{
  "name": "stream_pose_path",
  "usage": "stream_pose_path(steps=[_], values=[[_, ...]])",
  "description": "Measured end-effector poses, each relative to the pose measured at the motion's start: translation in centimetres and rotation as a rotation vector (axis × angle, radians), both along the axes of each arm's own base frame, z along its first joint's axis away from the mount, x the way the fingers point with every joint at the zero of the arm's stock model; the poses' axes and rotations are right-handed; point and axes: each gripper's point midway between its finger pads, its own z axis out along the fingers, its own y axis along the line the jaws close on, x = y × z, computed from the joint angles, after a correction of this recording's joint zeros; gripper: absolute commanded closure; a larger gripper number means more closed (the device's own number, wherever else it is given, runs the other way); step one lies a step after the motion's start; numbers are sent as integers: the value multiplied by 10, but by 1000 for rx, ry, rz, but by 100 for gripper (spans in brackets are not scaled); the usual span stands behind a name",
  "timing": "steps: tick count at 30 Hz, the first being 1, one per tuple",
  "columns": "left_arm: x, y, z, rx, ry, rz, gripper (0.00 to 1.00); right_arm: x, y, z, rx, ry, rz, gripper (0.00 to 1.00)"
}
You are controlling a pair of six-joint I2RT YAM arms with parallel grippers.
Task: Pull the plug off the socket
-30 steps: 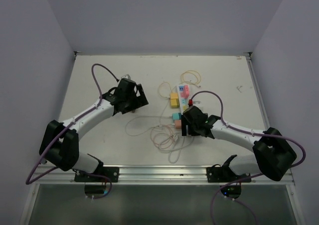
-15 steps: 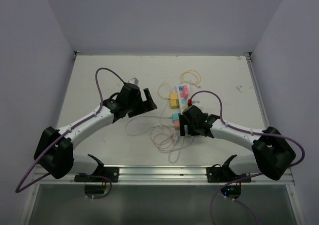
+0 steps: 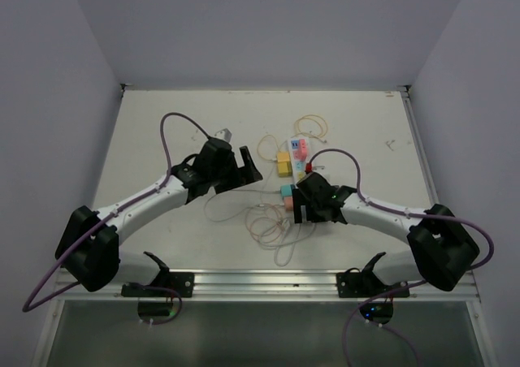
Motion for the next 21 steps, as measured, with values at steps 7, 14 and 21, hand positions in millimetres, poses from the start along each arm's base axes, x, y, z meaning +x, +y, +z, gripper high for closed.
stream_pose_path(steps=[7,14,21], values=[[-11,-5,-13,-29,30,-19,2,0,4,0,7,14,19,58],[-26,-25,-19,-111,45,-77,2,-2,3,3,36,-13,26,99],[-28,-35,-16,-151,47,-97,2,-6,1,9,97,-59,29,100]])
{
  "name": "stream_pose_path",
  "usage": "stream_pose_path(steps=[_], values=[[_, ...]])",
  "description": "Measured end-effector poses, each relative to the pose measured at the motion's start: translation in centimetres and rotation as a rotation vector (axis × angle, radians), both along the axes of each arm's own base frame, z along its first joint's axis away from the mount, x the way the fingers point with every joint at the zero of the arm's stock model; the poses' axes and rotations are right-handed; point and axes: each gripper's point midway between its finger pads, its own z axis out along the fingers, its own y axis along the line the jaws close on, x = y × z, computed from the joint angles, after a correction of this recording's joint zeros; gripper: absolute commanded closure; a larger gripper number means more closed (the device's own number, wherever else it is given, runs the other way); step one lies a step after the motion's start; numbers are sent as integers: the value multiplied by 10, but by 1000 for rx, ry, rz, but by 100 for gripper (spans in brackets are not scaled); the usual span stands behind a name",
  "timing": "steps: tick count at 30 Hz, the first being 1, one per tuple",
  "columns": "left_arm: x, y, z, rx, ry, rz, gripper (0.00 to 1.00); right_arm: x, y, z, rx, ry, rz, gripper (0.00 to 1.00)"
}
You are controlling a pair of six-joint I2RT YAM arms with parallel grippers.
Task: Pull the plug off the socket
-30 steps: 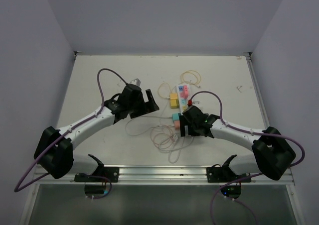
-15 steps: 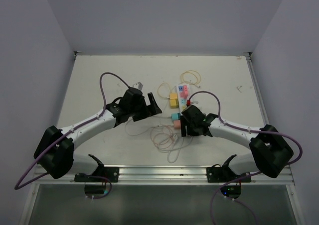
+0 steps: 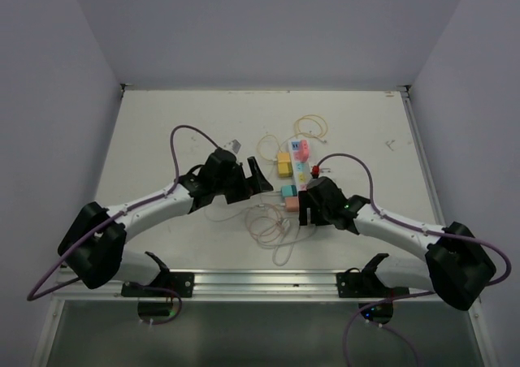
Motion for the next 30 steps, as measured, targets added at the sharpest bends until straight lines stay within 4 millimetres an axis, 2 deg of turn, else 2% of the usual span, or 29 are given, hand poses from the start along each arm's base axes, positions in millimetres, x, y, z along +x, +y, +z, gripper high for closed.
stream_pose_path(steps=[11,20,27,30], values=[[-9,-12,-32,14,134,19,1,8,3,-3,116,-17,-33,100],[3,-43,-30,11,141,-10,2,21,13,1,244,-56,-57,100],[18,-58,-37,22,151,-7,10,27,17,4,329,-67,-75,100],[18,-63,-41,26,162,-6,17,28,17,4,341,-69,-78,100]])
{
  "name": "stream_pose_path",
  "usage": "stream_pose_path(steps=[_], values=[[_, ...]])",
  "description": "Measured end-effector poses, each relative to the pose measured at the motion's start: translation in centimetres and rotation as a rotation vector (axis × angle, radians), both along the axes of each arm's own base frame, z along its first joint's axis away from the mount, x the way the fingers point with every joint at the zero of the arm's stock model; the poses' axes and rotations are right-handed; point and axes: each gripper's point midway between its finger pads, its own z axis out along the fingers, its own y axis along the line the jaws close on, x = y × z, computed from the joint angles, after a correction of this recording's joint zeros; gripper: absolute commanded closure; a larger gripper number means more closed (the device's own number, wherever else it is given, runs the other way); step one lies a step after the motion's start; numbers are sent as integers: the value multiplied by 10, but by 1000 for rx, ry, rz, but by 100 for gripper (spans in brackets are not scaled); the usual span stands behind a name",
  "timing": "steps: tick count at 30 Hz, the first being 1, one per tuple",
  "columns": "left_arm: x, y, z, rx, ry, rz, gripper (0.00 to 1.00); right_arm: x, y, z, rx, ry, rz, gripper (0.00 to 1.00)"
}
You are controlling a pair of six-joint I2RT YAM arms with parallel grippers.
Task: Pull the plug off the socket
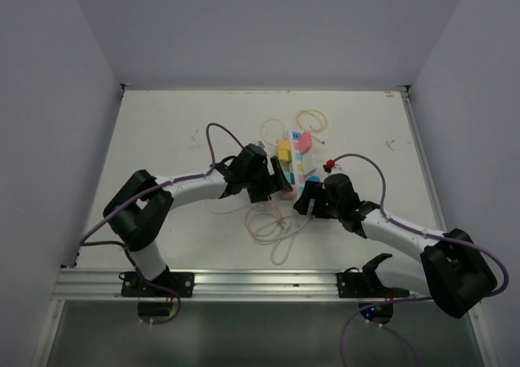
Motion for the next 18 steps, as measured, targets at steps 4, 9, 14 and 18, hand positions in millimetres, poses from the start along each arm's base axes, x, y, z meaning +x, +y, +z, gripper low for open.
stream_pose_path(steps=[4,9,14,18], values=[[0,-8,-4,2,16,2,26,1,1,0,11,-1,-3,100],[3,-14,-3,-1,18,10,35,1,1,1,16,0,-1,100],[3,-15,-3,-4,23,20,45,2,2,0,21,1,1,100],[3,-16,-5,-6,30,26,51,2,2,1,23,-1,1,100]])
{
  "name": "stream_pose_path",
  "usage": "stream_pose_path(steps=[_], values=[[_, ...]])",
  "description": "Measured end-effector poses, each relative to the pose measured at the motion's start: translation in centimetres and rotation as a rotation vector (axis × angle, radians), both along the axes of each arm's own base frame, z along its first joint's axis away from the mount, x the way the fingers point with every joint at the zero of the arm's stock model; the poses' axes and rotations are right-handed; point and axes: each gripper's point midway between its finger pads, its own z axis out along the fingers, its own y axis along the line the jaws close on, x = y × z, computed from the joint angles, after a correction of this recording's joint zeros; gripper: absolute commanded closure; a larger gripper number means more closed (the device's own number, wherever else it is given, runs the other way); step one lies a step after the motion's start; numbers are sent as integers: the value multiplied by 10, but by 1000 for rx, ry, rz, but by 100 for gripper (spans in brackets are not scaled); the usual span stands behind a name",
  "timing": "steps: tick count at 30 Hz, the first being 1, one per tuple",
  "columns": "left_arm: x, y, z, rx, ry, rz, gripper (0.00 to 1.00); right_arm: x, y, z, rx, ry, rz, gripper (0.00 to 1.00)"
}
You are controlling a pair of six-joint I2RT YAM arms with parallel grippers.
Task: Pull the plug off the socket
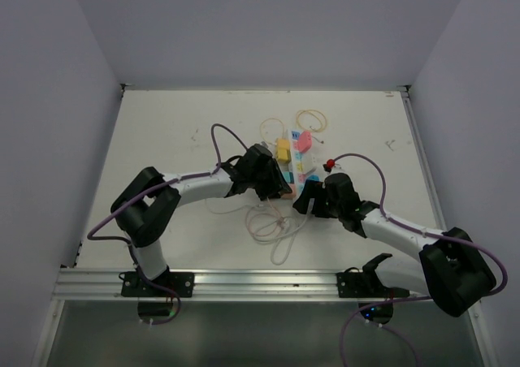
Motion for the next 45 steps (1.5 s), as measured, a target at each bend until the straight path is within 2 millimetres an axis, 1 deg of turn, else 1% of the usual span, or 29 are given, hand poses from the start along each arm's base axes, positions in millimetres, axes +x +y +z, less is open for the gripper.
stream_pose_path(steps=[2,3,5,6,8,9,11,12,14,15,22,26,35,40,45], values=[[0,-1,-1,-5,6,6,54,0,0,0,0,0,0,100],[1,-2,-1,-9,5,8,58,0,0,0,0,0,0,100],[1,-4,1,-15,2,8,61,0,0,0,0,0,0,100],[1,-4,1,-16,1,8,67,0,0,0,0,0,-1,100],[1,-4,1,-17,0,9,71,0,0,0,0,1,-2,100],[1,-4,1,-19,1,11,77,0,0,0,1,1,-3,100],[2,-5,1,-21,2,13,84,1,0,-1,1,1,-4,100],[2,-5,2,-22,2,14,89,1,0,0,2,1,-5,100],[1,-5,0,-29,5,21,94,1,0,0,3,0,-6,100],[2,-5,0,-35,4,25,100,1,0,0,2,0,-6,100],[-2,-2,-2,-113,1,77,100,3,-2,-1,5,-1,-15,100],[-3,2,0,-155,7,112,100,2,0,0,20,0,-5,100],[-6,16,7,-186,19,145,100,-2,7,1,60,15,14,100],[-7,25,11,-202,19,164,100,1,3,1,65,19,-18,100],[-15,34,7,-211,37,188,100,3,1,1,69,22,-41,100]])
